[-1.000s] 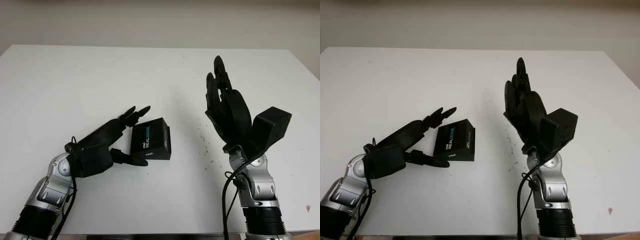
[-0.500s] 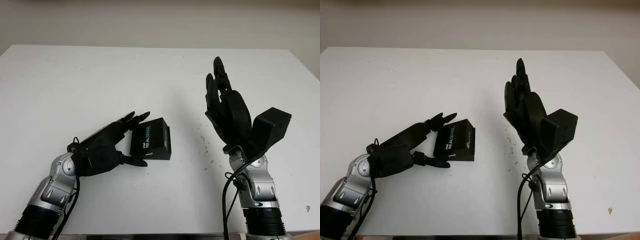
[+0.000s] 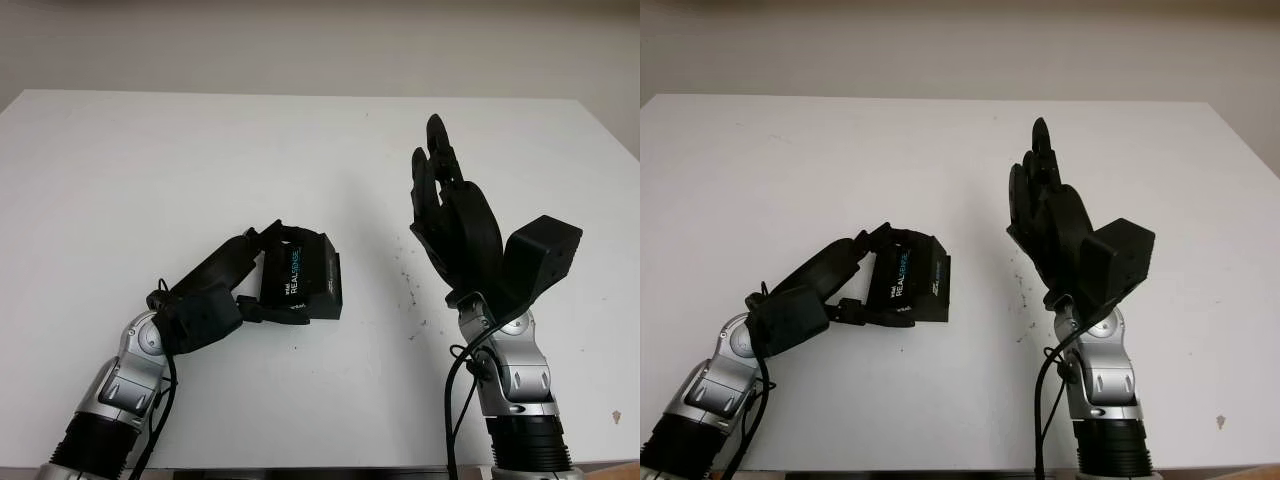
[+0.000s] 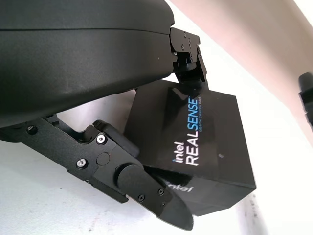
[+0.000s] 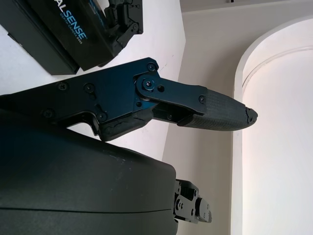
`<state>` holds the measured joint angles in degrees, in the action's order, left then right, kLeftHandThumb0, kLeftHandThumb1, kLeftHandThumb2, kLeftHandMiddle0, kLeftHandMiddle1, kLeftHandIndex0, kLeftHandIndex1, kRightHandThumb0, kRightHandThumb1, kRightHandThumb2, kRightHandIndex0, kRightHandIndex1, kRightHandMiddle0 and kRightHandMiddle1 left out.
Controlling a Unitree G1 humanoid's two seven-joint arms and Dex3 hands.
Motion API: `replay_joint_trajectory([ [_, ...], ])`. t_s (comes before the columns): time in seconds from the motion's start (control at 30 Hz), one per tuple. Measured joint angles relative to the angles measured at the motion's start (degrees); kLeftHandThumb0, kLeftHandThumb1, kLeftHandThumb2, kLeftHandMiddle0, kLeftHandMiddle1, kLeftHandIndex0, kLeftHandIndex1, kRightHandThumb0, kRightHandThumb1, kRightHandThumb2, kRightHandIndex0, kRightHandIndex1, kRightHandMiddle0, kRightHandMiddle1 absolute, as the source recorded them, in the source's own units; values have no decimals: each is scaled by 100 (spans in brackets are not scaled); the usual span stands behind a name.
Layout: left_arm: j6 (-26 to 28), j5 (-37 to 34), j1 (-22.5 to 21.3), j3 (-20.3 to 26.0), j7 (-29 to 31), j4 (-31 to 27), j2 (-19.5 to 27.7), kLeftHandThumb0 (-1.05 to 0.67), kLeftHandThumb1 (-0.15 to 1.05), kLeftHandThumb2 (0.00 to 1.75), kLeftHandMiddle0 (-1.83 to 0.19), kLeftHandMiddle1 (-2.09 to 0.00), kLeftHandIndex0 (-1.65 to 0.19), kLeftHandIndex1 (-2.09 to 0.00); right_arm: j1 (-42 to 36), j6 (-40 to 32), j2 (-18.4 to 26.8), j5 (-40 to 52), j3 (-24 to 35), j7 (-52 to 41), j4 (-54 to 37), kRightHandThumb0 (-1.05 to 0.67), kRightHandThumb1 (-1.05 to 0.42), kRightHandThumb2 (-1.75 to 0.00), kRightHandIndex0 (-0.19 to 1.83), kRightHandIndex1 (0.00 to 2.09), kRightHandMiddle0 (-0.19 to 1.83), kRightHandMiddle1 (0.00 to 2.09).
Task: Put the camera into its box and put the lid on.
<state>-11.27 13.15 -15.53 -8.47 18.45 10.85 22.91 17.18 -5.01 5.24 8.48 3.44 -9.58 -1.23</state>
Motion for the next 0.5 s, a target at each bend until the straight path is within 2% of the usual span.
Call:
replay_joint_trajectory([
  [0.2,-274,-89,-1,23,-22,183,-17,-38,105,12,-20,-182,-16,-157,0,1,2,-38,-4,-24,-2,-85,-105,-65,-19,0,-19,0],
  [0.5,-298,-66,-1,24,-52,197,-17,-43,105,12,-15,-185,-12,-159,0,2,2,-72,-6,-29,-2,-86,-105,-64,-19,0,-19,0],
])
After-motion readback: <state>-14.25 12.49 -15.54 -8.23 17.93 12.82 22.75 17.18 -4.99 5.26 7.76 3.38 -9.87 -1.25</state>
